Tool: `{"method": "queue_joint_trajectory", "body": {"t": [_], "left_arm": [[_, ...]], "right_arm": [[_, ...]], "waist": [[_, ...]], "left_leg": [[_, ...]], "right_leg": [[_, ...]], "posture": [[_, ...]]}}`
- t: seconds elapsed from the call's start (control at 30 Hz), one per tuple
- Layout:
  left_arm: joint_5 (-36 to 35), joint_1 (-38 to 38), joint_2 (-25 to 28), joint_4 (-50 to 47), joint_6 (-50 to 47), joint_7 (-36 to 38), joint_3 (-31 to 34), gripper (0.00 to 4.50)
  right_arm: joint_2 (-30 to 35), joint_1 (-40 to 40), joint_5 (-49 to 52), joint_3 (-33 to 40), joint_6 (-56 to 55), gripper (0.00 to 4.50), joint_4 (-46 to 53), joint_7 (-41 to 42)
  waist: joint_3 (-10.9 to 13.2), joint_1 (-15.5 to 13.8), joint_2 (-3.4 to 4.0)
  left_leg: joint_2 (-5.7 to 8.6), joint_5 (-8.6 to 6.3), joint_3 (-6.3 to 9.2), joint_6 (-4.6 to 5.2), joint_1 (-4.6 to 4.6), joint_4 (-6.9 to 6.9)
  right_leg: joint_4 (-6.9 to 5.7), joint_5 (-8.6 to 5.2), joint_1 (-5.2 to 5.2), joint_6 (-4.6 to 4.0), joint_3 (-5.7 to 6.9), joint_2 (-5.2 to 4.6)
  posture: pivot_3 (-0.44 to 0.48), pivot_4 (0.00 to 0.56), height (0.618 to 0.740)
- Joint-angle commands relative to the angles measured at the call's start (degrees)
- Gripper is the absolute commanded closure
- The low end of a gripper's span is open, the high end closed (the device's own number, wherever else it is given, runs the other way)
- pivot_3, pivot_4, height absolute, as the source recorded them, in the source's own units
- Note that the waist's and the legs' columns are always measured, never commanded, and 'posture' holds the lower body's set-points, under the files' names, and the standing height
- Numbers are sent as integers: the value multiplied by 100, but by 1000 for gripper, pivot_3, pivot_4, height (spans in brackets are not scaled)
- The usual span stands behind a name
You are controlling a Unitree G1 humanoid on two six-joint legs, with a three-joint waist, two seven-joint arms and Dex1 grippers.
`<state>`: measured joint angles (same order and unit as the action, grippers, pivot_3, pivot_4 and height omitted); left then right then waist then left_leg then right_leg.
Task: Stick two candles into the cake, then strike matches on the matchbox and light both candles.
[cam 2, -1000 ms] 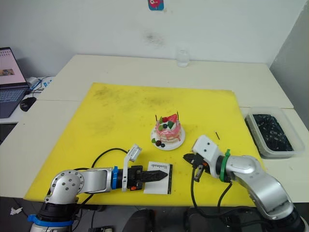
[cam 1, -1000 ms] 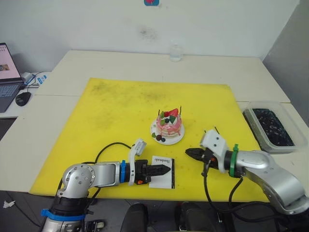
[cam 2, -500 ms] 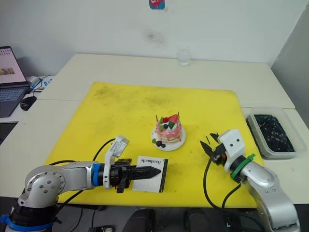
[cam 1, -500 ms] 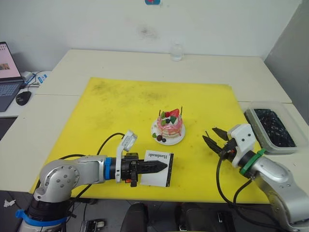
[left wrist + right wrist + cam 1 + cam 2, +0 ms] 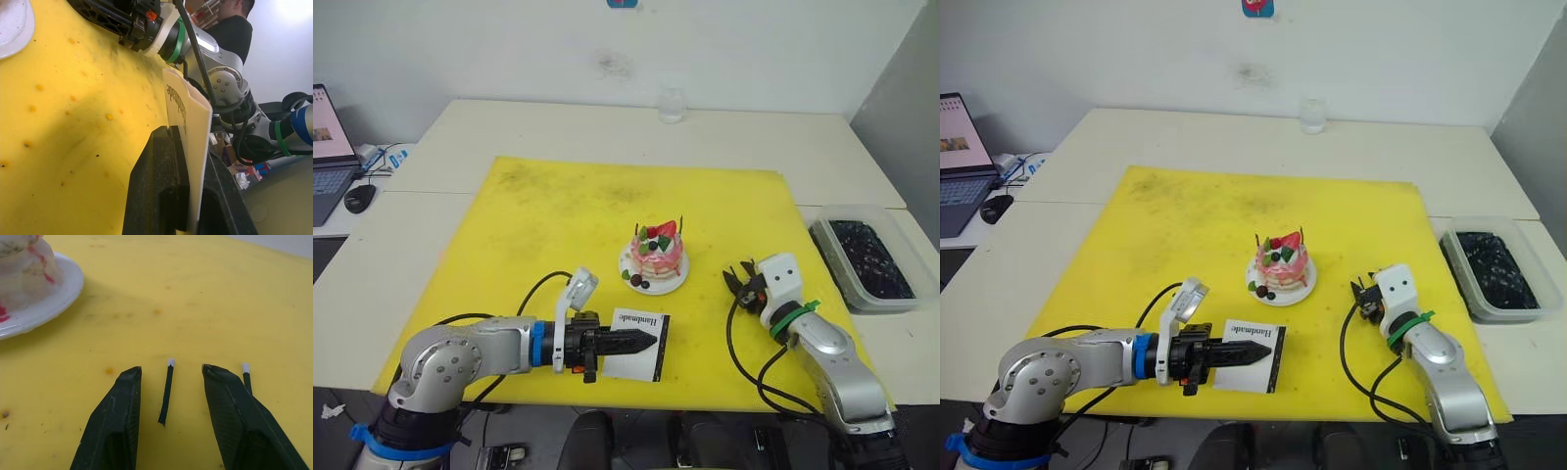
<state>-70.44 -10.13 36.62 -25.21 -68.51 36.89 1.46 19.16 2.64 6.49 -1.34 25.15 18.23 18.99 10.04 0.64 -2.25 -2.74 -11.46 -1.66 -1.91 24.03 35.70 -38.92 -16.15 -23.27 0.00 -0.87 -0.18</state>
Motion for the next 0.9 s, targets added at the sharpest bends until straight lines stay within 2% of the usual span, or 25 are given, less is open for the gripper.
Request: {"method": "queue_joint_trajectory", "body": {"t": [0.03, 0.4, 0.7, 0.8, 0.9], "left_arm": [[-20, 40, -3, -202, 90, 46, -14, 4500], [202, -13, -105, -34, 167, 110, -155, 4500], [303, 10, -155, -25, 176, 149, -154, 4500], [323, 19, -175, -31, 175, 146, -163, 4500], [346, 15, -201, -23, 166, 148, -171, 4500]], "right_arm": [[-117, 73, 45, 104, 38, 2486, 7, -125], [-280, 169, 237, 153, 1001, 2486, 134, -274], [-441, 40, 264, 180, 1187, 2486, 304, -369], [-493, -13, 269, 166, 1246, 3044, 330, -385], [-553, -15, 288, 171, 1315, 4085, 331, -424]], "waist": [[0, 0, 0], [-1, 1, -1], [-1, 2, -1], [-2, 2, -1], [-2, 2, -2]], "left_leg": [[0, 0, 0, 0, -1, 0], [0, 0, -1, 1, -7, 3], [0, 0, 0, 1, -7, 3], [0, 0, 0, 1, -7, 3], [0, 0, 0, 1, -7, 2]], "right_leg": [[-1, 0, 0, 0, 0, 0], [-3, 5, 6, 7, -3, 0], [-3, 5, 7, 7, -1, 0], [-3, 4, 7, 6, -1, 0], [-3, 4, 7, 6, -1, 0]], "posture": [[0, 150, 740], [0, 150, 740], [0, 150, 740], [0, 150, 740], [0, 150, 740]]}}
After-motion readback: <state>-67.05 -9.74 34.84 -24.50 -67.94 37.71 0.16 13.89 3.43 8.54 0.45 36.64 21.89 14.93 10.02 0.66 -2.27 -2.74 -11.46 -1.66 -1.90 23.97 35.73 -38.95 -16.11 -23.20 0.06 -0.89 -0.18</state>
